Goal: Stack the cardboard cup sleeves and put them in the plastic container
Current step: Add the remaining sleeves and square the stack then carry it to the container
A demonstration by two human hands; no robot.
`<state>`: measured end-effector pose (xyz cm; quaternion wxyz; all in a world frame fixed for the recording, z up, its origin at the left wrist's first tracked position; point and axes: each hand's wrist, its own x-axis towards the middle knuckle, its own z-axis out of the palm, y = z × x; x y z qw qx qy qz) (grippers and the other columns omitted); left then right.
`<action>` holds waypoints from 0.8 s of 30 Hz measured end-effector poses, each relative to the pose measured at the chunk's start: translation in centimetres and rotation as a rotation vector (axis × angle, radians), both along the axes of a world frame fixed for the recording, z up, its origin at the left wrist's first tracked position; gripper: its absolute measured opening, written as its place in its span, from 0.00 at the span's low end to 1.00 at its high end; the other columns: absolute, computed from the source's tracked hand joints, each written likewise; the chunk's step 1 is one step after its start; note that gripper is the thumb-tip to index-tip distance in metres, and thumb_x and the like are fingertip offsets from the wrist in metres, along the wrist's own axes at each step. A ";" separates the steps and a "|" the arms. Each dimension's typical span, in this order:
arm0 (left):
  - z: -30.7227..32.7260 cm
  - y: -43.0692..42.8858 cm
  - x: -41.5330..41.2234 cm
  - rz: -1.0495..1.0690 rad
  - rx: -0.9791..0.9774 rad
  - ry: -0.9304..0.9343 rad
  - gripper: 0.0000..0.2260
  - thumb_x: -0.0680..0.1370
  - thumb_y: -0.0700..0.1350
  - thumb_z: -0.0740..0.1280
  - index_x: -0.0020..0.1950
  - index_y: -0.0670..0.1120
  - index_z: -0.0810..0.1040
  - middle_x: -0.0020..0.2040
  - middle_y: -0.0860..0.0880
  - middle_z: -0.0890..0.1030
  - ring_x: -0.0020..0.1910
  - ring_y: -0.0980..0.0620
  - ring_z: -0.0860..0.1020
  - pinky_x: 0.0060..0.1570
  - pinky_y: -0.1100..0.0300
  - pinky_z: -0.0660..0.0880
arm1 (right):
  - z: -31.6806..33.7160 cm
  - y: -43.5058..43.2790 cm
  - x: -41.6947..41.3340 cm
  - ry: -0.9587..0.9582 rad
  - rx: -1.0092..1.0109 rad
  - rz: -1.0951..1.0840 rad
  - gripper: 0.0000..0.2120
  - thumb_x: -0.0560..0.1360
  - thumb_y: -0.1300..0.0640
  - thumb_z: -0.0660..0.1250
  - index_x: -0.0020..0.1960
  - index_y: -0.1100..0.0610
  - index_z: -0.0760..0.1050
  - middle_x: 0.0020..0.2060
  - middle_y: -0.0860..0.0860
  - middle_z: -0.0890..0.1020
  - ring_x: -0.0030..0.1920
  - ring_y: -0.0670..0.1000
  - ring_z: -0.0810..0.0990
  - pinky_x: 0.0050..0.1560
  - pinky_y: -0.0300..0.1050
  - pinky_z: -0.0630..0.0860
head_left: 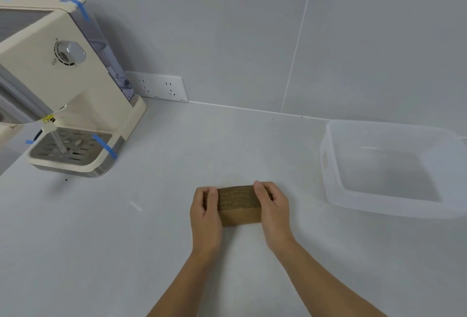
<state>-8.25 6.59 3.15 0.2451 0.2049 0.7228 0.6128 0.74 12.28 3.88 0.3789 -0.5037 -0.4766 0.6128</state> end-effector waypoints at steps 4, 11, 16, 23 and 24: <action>0.2 1.0 -0.1 0.065 -0.095 -0.158 0.10 0.79 0.46 0.59 0.42 0.43 0.73 0.38 0.51 0.74 0.37 0.54 0.71 0.36 0.66 0.68 | -0.1 0.9 -0.7 -0.046 -0.156 -0.030 0.10 0.77 0.55 0.62 0.37 0.56 0.73 0.33 0.47 0.75 0.35 0.44 0.72 0.36 0.37 0.67; 1.8 1.6 -0.8 0.105 0.013 -0.150 0.10 0.79 0.44 0.60 0.38 0.44 0.71 0.35 0.52 0.71 0.32 0.61 0.70 0.34 0.69 0.67 | 1.5 1.1 -0.7 0.025 0.015 -0.019 0.11 0.76 0.57 0.63 0.35 0.56 0.74 0.30 0.44 0.75 0.33 0.40 0.71 0.35 0.30 0.68; -1.2 -0.3 0.3 0.036 0.033 0.006 0.10 0.80 0.39 0.57 0.39 0.41 0.70 0.35 0.50 0.70 0.31 0.62 0.68 0.34 0.71 0.67 | -2.1 -0.6 0.3 0.016 0.108 -0.005 0.17 0.78 0.58 0.61 0.30 0.53 0.67 0.24 0.41 0.69 0.28 0.40 0.66 0.31 0.30 0.64; -1.5 -0.2 -0.5 -0.042 0.019 0.006 0.10 0.80 0.42 0.58 0.41 0.42 0.72 0.36 0.51 0.72 0.33 0.62 0.69 0.35 0.72 0.67 | -2.6 -0.1 -0.2 0.028 0.109 -0.036 0.18 0.77 0.56 0.62 0.29 0.54 0.66 0.23 0.41 0.68 0.28 0.41 0.65 0.30 0.31 0.63; -1.4 -0.3 -0.6 -0.060 0.018 0.004 0.10 0.80 0.43 0.58 0.41 0.42 0.72 0.36 0.51 0.72 0.33 0.62 0.70 0.36 0.72 0.68 | -2.7 -0.1 -0.3 0.032 0.108 -0.046 0.18 0.77 0.56 0.62 0.29 0.54 0.67 0.23 0.41 0.69 0.28 0.41 0.65 0.30 0.31 0.63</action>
